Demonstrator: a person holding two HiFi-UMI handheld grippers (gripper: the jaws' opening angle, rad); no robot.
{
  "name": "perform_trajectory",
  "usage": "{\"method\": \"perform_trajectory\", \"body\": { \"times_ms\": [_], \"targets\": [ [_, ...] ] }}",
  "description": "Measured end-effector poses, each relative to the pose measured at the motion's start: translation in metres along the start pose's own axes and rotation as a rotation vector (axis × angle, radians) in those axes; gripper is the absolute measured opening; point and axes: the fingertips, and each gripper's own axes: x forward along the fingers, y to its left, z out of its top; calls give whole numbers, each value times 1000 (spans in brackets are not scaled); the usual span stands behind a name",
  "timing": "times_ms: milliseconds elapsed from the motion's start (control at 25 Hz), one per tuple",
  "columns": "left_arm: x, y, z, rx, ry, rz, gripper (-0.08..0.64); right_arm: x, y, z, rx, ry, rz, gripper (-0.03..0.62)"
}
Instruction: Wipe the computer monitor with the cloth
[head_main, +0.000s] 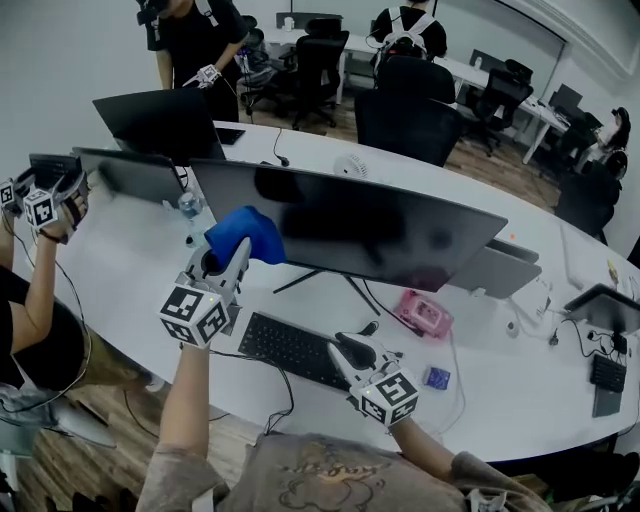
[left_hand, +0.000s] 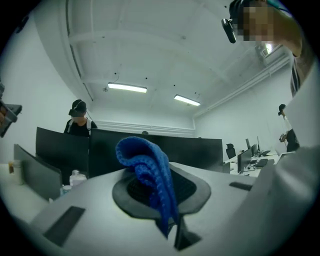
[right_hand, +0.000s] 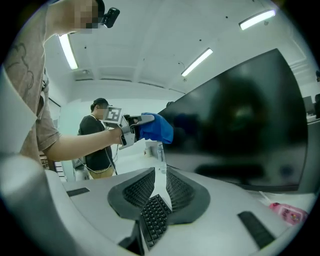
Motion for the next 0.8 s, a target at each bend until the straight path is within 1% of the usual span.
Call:
{"method": "perform_trajectory", "body": {
  "times_ms": [160,360,680,800],
  "targets": [
    [-24,44,-26,-24,34,60,49,32,15,0,-1,16,32,67],
    [-43,85,-56,-48,76,107,49,66,23,-5,4,38,46,67],
    [-53,129,-98,-86,139,135,49,111,25,-7,22,47,43,67],
    [-49,141,-122,-106,178,139,49,121,22,-11,30,60,35,67]
  ]
}}
